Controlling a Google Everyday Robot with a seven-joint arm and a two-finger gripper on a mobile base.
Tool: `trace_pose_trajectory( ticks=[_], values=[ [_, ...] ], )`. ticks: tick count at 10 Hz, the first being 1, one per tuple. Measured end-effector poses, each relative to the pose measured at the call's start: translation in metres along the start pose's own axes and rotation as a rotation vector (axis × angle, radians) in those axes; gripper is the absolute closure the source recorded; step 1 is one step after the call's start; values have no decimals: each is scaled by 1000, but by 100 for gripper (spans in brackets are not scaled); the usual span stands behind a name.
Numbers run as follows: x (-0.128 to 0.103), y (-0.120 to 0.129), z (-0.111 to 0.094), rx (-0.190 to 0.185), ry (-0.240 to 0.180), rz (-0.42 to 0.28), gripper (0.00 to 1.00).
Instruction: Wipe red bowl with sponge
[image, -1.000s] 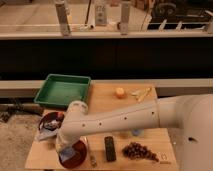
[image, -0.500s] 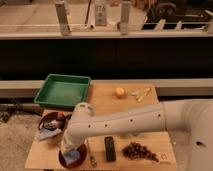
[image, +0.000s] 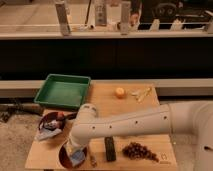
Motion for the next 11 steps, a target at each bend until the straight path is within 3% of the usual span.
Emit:
trace_pose_trajectory(
  ticks=[3,7,11],
  values=[
    [17,2,4,-17,-4,-43,100],
    [42,-19,19,-20,6,-123,100],
    [32,-46,23,36,7,-180,100]
  ],
)
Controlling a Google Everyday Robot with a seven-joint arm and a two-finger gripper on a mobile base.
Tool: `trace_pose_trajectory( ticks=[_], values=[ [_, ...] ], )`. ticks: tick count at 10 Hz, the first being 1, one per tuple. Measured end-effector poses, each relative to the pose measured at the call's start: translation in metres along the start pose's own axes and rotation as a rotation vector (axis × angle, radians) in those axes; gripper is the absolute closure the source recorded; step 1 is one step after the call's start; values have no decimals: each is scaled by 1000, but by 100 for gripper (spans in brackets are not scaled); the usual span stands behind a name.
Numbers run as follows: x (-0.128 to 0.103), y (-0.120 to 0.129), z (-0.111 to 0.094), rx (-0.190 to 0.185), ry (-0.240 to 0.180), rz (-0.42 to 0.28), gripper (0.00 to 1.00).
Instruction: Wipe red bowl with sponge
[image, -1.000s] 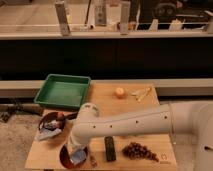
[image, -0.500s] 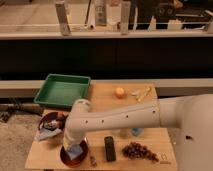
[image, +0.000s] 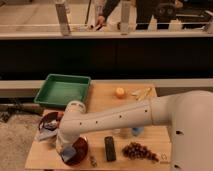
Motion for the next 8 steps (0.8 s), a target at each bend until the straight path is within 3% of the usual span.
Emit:
trace_pose_trajectory(
  ticks=[3,8],
  values=[
    [-26,-4,-6,-8,-22,23,100],
    [-49,22,-22,-80,-32,93,100]
  ],
)
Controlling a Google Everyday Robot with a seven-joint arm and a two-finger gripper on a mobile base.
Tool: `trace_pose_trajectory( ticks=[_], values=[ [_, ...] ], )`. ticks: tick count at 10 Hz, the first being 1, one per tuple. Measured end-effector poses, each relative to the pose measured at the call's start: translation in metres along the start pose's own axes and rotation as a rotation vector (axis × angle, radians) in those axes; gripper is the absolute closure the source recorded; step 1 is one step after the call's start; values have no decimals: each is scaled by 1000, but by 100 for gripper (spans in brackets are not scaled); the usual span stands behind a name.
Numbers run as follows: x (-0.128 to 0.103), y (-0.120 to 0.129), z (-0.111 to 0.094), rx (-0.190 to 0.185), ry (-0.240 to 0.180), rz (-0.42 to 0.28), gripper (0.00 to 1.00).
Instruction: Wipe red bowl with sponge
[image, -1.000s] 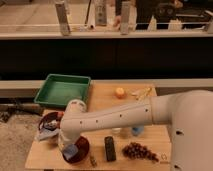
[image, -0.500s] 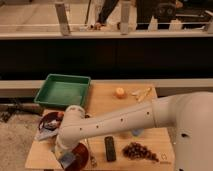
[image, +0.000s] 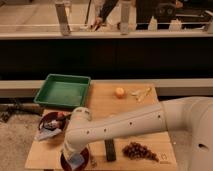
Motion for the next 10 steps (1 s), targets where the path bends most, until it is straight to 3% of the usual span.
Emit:
trace_pose_trajectory(
  ticks=[4,10],
  values=[
    [-2,16,-7,-26,8,22,100],
    [14,13,-4,5,16,-17,100]
  ],
)
